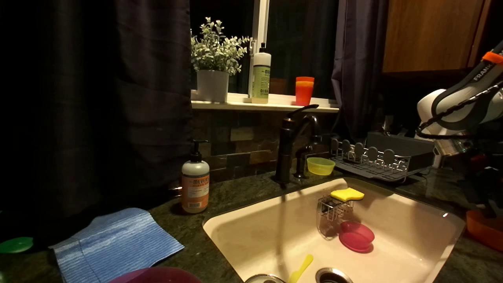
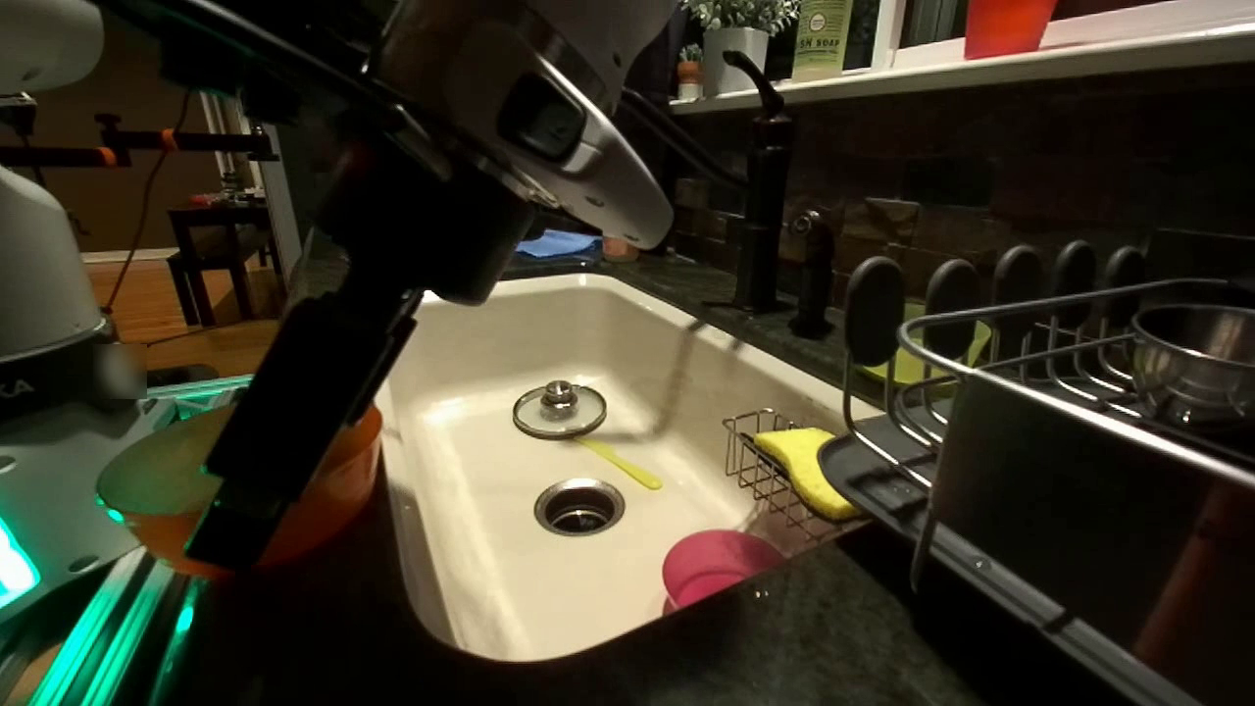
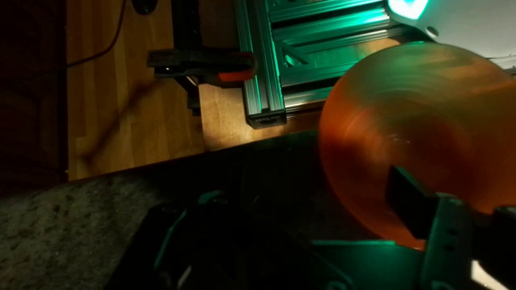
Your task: Put the orange bowl side down on the plate rack
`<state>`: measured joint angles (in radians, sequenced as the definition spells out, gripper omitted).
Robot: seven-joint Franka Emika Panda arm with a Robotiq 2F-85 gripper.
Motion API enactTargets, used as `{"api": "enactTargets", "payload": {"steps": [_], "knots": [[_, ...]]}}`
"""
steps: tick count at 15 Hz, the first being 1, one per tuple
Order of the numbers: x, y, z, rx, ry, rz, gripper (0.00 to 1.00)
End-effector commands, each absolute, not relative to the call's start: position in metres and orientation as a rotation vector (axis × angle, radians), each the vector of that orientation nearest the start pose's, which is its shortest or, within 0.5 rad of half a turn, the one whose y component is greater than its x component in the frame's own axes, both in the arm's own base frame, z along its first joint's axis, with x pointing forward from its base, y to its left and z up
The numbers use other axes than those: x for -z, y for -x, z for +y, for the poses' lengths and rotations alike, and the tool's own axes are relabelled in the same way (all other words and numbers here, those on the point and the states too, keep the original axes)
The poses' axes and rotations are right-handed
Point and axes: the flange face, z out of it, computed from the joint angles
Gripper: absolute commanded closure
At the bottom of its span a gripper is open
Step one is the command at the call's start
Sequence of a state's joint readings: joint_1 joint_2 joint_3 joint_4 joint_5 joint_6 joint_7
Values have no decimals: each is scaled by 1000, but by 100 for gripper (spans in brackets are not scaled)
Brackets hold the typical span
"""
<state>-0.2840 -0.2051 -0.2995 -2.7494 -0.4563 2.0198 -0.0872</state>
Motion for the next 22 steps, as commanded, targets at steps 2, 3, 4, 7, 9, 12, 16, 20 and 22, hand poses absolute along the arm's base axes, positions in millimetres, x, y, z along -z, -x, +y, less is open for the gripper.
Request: {"api": "enactTargets", "payload": {"steps": [2,3,4,7,9,12,16,20,22], "knots": [[-237,-265,-197,-896,3077,324,51],[-235,-265,-196,-896,3075,325,58],[-233,-266,-196,-895,3076,324,67],[-227,-268,-195,-890,3079,313,89],[-222,-269,-194,-886,3081,304,100],[-235,-273,-194,-861,3093,293,97],[-281,-282,-190,-798,3197,265,100],[-334,-302,-175,-750,3330,247,100],[-361,-314,-166,-729,3427,268,99]]}}
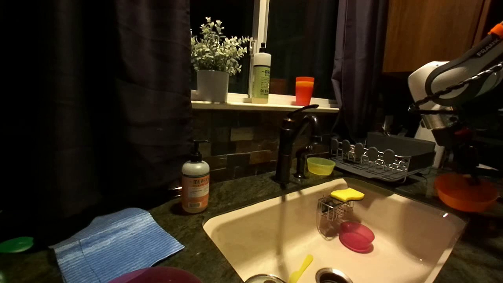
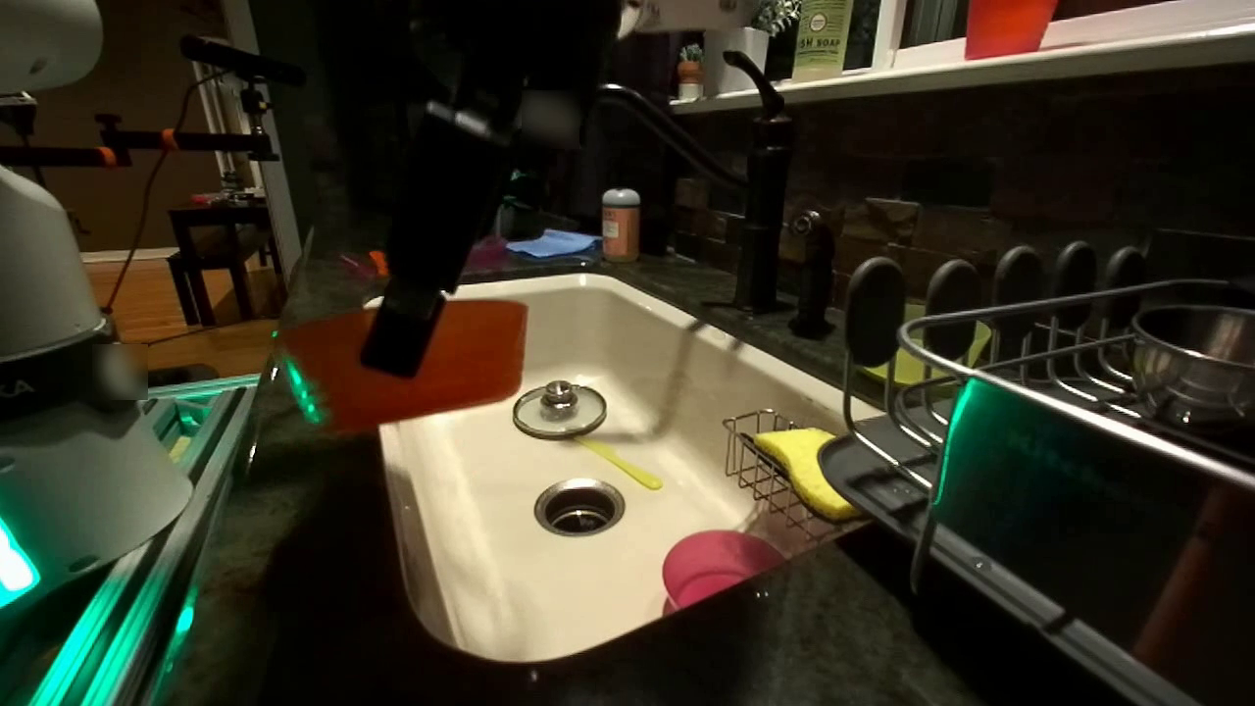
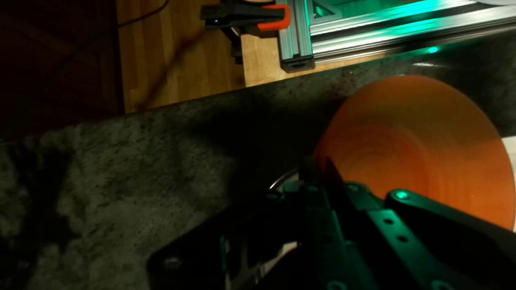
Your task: Put the orange bowl side down on the plate rack
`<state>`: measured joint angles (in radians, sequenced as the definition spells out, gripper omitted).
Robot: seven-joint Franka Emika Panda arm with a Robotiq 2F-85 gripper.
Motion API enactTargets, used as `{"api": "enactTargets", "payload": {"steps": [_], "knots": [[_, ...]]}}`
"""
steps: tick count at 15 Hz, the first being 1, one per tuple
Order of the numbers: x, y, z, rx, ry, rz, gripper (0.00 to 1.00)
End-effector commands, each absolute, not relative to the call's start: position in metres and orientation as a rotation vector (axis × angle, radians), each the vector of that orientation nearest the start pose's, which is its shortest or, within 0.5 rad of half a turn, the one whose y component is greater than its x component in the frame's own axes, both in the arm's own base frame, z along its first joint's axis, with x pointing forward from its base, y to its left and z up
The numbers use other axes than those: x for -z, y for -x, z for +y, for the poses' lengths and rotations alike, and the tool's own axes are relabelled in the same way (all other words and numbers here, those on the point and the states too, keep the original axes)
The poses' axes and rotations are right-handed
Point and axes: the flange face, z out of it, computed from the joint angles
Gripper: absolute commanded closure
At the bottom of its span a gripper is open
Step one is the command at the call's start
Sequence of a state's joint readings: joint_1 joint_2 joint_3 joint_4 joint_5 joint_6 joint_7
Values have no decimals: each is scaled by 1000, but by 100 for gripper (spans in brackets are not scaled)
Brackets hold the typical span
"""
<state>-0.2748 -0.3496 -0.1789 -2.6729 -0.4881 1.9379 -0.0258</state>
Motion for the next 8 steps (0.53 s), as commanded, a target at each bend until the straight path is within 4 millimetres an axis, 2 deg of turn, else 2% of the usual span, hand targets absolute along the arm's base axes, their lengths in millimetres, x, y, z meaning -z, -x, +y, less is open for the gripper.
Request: {"api": "enactTargets", "payload": {"steps": [1,5,8], "knots": [[-374,-322,-161,-716,3483,283,99],[-403,-359,-136,-632,3725,358,99],[-408,-382,-117,-543,3902,394,99]]}}
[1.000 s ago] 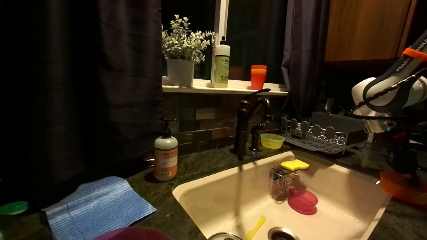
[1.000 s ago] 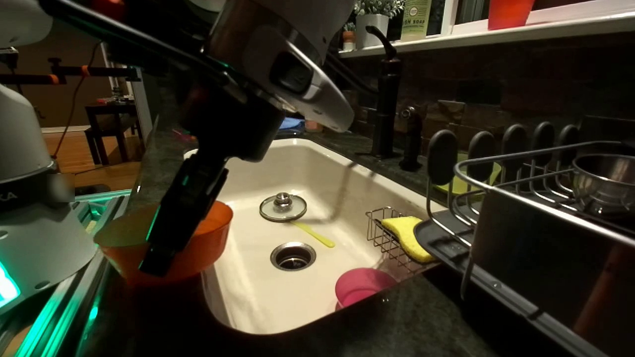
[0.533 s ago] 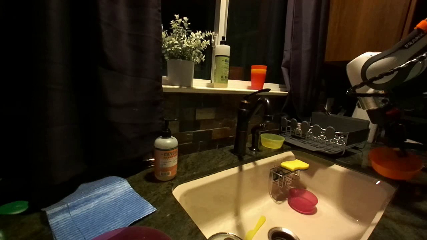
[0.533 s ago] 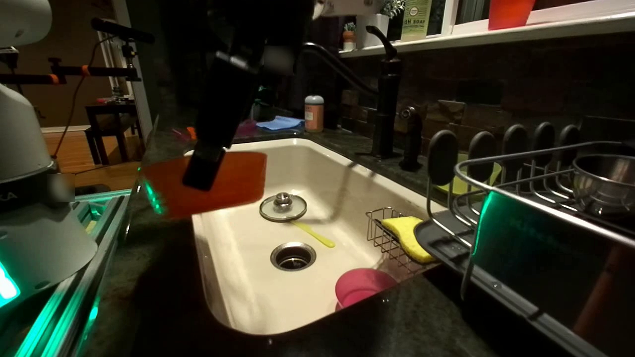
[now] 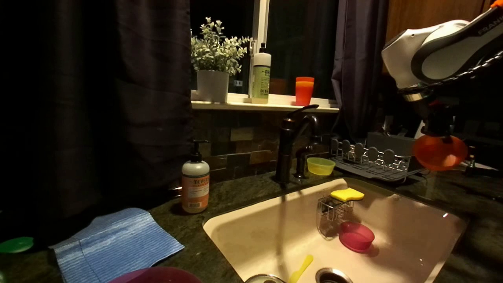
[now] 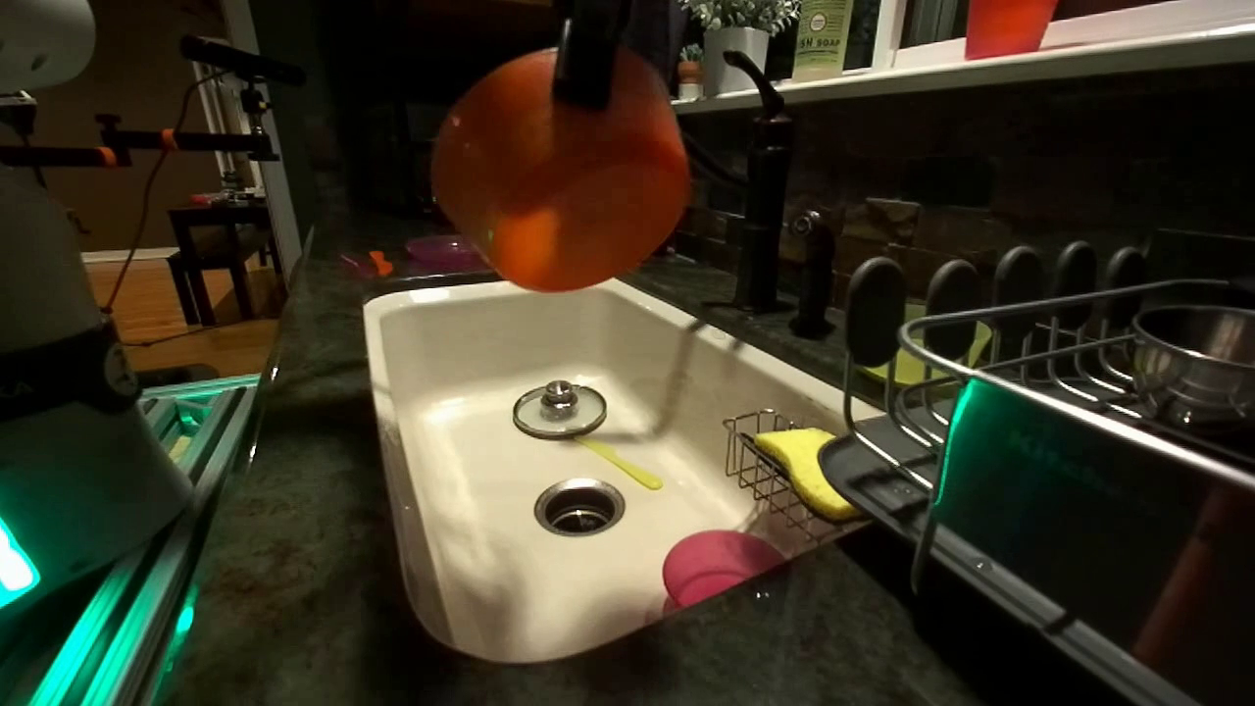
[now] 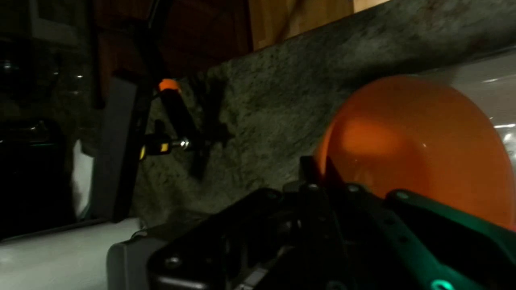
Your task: Put the orange bowl side down on the plate rack
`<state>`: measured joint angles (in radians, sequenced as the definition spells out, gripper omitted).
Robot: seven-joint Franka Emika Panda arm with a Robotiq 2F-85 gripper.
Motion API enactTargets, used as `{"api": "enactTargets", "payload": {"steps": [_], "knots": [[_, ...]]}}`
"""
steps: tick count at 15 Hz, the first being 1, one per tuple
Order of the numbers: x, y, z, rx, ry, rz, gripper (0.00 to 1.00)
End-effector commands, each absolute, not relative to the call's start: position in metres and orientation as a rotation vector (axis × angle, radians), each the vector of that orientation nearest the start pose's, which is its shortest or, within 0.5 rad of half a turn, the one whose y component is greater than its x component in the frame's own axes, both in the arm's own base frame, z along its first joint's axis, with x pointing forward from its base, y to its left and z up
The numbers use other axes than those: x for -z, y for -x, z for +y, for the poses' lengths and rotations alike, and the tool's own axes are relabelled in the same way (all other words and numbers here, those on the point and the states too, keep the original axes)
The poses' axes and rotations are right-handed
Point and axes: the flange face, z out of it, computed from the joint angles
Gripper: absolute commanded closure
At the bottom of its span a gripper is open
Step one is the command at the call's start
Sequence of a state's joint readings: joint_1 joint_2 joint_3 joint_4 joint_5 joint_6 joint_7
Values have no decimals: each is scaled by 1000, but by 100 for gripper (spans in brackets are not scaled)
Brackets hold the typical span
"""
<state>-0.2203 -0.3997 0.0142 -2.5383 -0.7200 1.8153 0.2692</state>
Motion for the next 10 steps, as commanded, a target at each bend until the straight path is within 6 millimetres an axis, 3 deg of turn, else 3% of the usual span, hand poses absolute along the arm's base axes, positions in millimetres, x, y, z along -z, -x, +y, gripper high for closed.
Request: {"api": "enactTargets", "payload": {"steps": [1,5,10], "knots": [[-407,-387,-113,288,-2241,-231,99],[-412,-401,-116,195,-2175,-208,99],[-422,-402,-126,57,-2109,-255,99]]}}
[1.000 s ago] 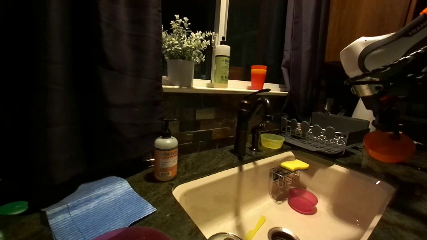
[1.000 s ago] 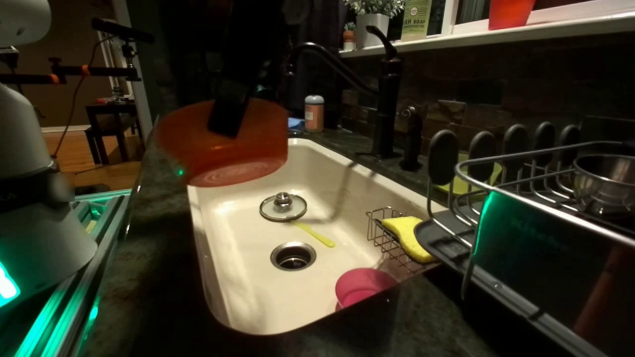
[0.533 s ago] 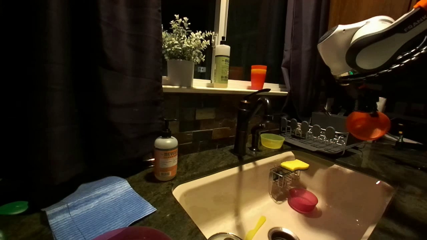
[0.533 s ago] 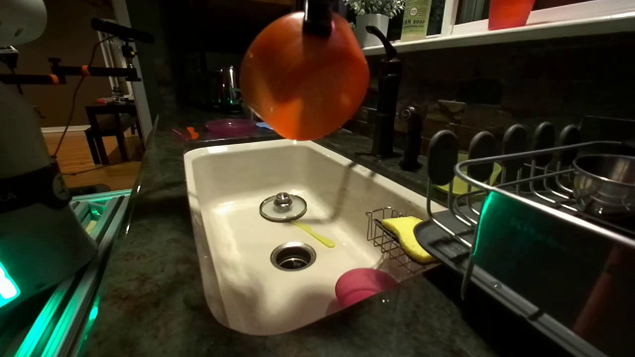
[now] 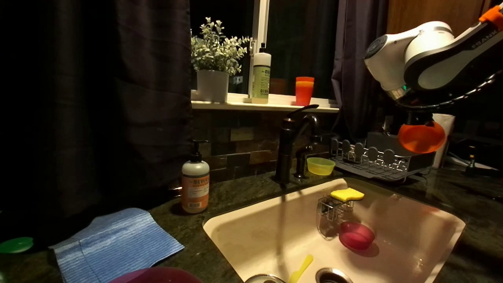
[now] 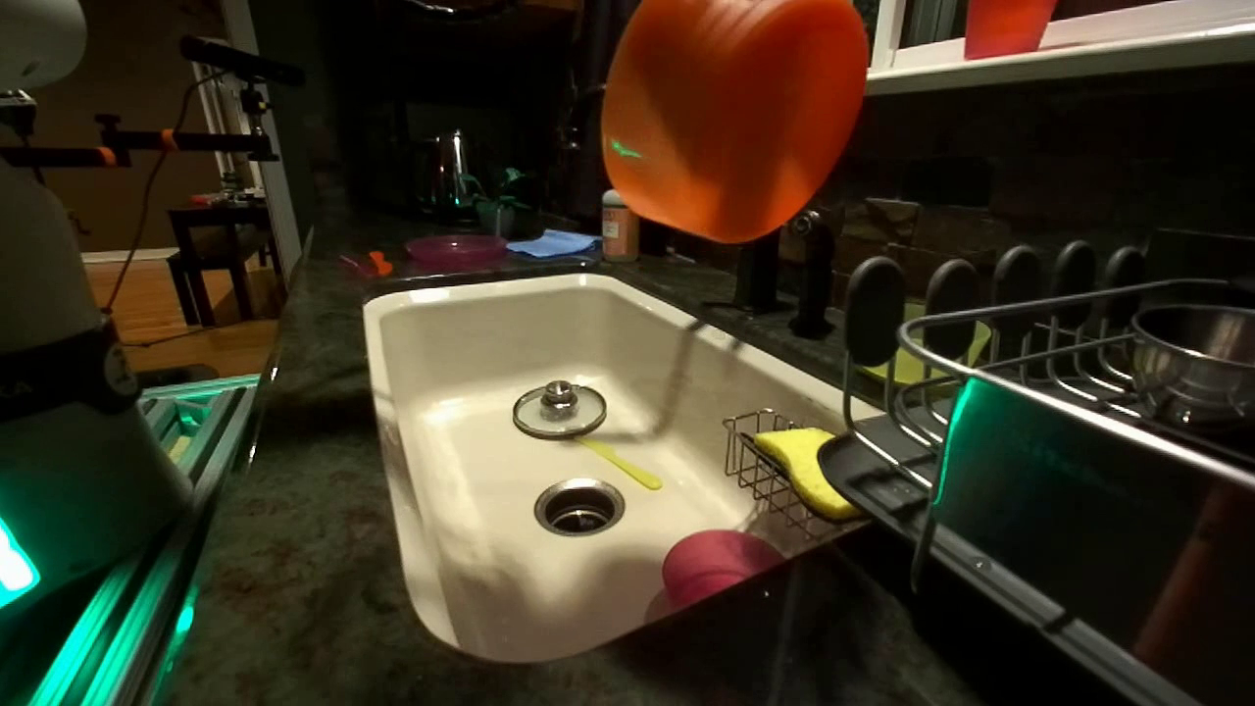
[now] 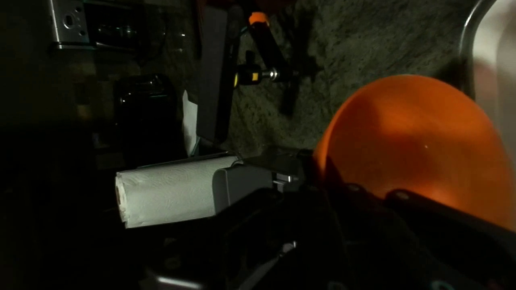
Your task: Put the orange bowl side down on the plate rack
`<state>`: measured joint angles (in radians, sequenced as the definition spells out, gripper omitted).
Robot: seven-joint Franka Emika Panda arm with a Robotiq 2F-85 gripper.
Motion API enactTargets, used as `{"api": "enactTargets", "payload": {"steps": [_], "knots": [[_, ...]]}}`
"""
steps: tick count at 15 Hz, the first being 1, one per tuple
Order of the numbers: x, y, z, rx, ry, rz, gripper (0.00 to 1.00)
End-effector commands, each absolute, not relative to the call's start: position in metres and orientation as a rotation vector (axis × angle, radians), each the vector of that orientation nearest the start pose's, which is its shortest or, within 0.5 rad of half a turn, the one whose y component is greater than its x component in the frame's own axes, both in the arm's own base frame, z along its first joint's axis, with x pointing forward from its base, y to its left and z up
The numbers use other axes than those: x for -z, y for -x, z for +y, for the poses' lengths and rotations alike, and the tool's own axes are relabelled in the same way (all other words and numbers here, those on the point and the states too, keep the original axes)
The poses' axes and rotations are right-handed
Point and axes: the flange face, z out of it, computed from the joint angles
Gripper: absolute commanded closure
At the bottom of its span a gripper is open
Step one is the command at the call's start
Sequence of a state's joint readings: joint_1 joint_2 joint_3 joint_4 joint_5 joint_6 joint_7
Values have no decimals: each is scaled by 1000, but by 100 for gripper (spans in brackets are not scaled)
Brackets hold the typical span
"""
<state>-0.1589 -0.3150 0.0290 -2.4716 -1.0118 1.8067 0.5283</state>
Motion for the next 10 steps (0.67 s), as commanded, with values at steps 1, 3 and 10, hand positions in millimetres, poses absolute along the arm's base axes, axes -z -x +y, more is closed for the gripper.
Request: {"api": "enactTargets", "payload": {"steps": [1,3,10], "knots": [[-421,-404,-127,33,-2092,-264,99],[-420,-408,-129,-4,-2058,-281,99],[-403,-421,-128,-82,-1923,-303,99]]}}
